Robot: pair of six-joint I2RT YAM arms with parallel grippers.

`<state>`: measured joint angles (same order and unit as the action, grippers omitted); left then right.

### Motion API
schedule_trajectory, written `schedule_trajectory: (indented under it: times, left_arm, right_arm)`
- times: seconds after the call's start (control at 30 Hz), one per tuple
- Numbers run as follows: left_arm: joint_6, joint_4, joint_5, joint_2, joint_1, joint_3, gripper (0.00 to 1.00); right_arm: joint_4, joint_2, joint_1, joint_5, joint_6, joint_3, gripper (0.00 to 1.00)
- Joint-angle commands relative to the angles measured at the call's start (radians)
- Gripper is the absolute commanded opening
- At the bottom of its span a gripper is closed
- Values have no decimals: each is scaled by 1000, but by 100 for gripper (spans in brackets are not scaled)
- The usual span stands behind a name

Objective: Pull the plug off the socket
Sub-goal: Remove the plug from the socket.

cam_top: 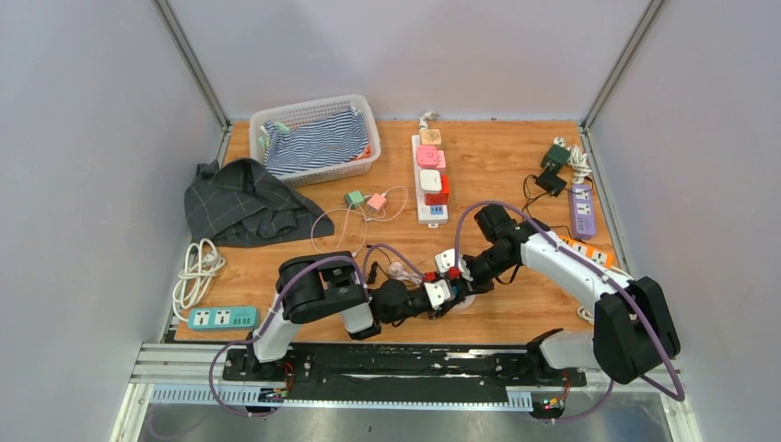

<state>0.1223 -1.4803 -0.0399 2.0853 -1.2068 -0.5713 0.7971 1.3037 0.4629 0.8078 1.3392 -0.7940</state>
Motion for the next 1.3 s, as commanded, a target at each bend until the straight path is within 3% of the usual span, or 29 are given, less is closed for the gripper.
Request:
schedule_trajectory:
  times: [0.0,0.37,0.8,1.1,1.27]
  left_arm:
    - [4,130,19,53,-1,-24,45]
    - [-13,168,-3,59,14,-34,46]
    - [-7,250,-42,59,21,-63,51]
    - [-1,302,-62,65,21,-92,52]
    - [-1,293,-60,60,21,-85,53]
  right_arm:
    - [35,-53,9,32,-26,-10,0]
    - [18,-117,-43,55,-31,9,0]
    - [19,-78,-138,70,-30,16,0]
    - [39,-87,-109,185,-13,9,0]
    - [40,-77,-75,142,-21,-6,0]
